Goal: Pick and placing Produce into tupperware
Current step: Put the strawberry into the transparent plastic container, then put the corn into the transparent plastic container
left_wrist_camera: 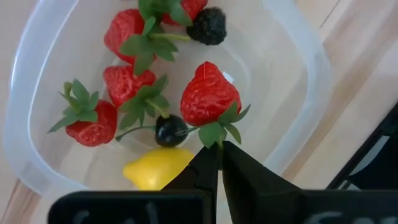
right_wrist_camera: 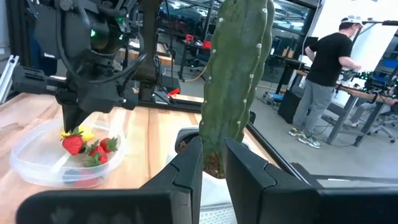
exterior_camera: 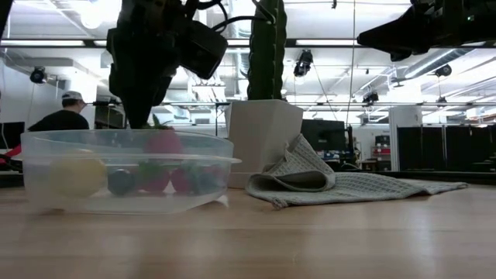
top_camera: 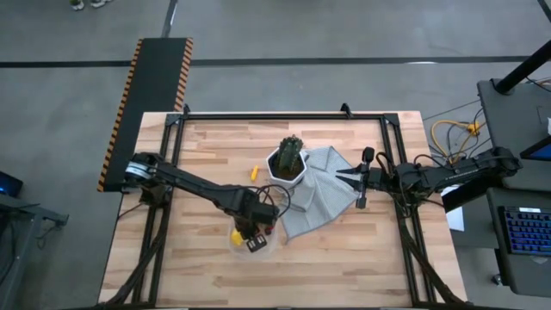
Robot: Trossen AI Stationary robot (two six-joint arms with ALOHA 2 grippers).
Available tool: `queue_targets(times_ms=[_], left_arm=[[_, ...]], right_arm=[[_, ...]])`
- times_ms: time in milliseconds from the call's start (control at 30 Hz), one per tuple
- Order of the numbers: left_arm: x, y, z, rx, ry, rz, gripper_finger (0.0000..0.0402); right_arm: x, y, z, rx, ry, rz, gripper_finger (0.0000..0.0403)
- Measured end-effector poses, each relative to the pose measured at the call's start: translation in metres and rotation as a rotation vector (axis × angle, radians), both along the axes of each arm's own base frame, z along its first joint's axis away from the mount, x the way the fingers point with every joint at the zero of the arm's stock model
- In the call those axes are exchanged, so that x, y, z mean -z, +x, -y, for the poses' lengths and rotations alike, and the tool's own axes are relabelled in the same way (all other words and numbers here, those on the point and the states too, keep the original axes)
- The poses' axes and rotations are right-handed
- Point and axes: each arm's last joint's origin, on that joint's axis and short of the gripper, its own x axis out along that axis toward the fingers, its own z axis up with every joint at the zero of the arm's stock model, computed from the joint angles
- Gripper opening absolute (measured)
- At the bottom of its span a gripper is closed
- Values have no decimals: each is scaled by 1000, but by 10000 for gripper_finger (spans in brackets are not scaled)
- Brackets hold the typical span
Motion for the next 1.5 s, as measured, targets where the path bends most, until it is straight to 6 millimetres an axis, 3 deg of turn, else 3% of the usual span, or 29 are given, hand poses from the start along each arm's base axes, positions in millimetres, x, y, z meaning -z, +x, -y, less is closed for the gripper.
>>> queue_targets(times_ms=[167, 367, 533, 767, 900, 1000, 1200, 1333, 1500], left_arm=[[-2, 1, 0, 16, -2, 24, 15], [-3, 0, 0, 19, -1, 26, 84], [-8, -2, -14, -30, 64, 20, 119], [-37, -22, -57, -200, 393, 37, 123], [-54, -26, -95, -347, 576, 120, 123], [-53, -28, -129, -386, 576, 84, 123], [-29, -32, -181, -402, 431, 32, 123], [-20, -25, -197, -393, 257, 178, 123], [-7, -29, -208, -421, 250, 143, 136]], right_arm=[[0, 0, 0, 0, 0, 0, 57], [0, 0, 0, 0, 0, 0, 57], [0, 0, 0, 0, 0, 0, 57], [0, 0, 0, 0, -1, -2, 56], [1, 0, 0, 0, -1, -6, 56], [1, 0, 0, 0, -3, -12, 56], [2, 0, 0, 0, -5, -23, 56], [3, 0, 0, 0, -7, -32, 56], [5, 0, 0, 1, 1, -45, 56]])
